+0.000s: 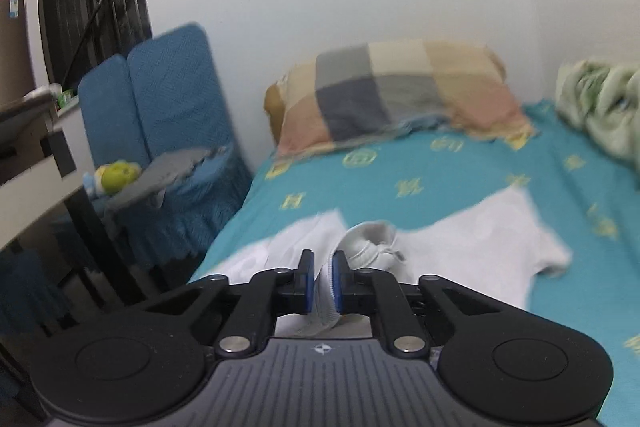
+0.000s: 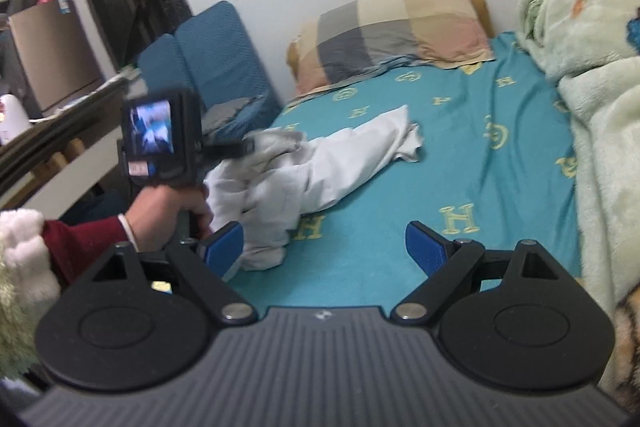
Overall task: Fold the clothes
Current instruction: 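Grasp the white T-shirt with the left gripper while the right gripper grasps another edge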
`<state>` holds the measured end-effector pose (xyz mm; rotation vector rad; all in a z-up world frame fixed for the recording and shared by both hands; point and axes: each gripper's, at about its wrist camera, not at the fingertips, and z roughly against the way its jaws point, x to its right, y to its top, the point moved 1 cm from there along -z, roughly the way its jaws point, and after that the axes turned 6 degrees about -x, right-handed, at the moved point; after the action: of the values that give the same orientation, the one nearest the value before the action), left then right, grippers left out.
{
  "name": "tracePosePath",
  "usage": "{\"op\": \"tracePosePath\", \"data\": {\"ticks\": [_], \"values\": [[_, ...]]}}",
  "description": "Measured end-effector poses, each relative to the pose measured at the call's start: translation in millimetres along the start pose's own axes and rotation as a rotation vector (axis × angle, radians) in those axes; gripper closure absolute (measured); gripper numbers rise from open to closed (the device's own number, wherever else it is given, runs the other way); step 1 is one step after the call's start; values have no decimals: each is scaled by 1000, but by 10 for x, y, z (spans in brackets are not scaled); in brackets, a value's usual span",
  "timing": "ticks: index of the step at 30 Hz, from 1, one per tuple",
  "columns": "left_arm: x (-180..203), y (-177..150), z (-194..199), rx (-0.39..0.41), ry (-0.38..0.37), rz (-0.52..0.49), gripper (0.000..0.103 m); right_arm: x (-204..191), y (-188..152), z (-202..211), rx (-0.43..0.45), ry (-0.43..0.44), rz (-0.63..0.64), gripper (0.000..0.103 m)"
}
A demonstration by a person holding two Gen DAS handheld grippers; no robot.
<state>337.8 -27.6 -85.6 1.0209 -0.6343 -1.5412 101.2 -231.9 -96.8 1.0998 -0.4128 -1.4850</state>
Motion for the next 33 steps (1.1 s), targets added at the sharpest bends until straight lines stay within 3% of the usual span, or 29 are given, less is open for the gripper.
{"op": "tracePosePath", "data": {"ticks": [7,12,18,22,25,29,33], "values": [[-213,72,1197,110,-83,63,98,-188,-26,127,35,-13,122,13],[-484,-202,2197,156,-133,110,99,-293,-46,292,57,-11,150,13],[-872,-635,3100,148,-212,246,99,-486,-111,347,38,-33,149,13],[-1060,-927,3344,190,-237,334,99,-653,-159,339,35,-6,133,13],[-1220,-1083,3314,166,-269,420,98,-775,-196,217,34,5,146,13],[-1329,-1193,3205,135,-242,389,98,-923,-186,-156,-47,61,111,14],[-1403,-1297,3068,110,-233,389,98,-1163,-163,-523,-71,93,121,14]]}}
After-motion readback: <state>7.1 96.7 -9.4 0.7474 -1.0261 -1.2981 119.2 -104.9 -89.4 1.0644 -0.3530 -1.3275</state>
